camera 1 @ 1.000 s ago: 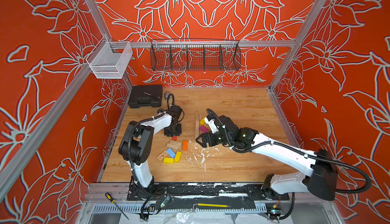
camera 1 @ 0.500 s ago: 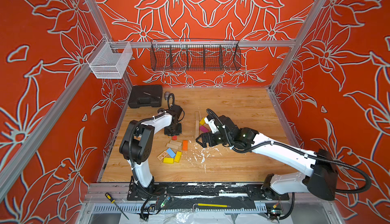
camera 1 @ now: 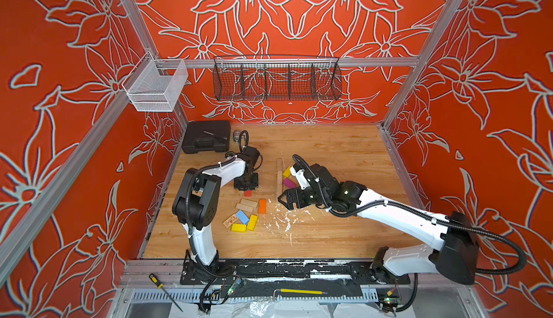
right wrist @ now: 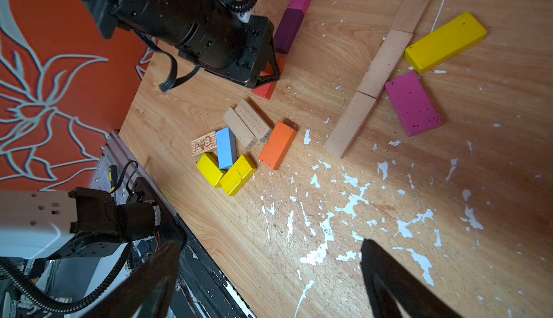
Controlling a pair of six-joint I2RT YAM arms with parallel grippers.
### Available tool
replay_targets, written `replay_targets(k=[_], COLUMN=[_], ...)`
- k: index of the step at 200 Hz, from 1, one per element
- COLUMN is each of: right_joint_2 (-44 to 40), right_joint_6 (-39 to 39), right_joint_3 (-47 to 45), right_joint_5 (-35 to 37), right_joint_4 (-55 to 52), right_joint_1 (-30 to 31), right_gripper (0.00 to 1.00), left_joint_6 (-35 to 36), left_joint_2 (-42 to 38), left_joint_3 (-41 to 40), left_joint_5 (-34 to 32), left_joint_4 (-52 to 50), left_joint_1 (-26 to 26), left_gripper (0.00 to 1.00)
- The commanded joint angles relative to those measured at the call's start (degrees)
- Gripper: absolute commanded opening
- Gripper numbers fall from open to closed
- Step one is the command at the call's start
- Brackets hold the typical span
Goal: Assemble the letter k with building blocks
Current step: Assemble the building block at the center of the board.
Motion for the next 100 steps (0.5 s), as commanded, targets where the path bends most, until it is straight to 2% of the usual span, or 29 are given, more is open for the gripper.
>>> replay_targets(k=[1, 100], right_joint_2=[0.42, 0.91], right_joint_6=[-0.87, -1.06], right_joint_3=[2.48, 2.67], right_joint_5=[1.03, 1.2], right_joint_4=[-0.91, -1.2], right_joint_1=[0.31, 0.35], right_gripper=[0.96, 0.96], left_joint_6=[0.48, 0.93], left_joint_2=[1.46, 2.53], left_joint_3=[0.89, 2.23], left_joint_5=[-1.04, -1.57], left_joint_4=[-1.01, -1.41], left_joint_1=[0.49, 0.76], left_gripper=[0.29, 0.3])
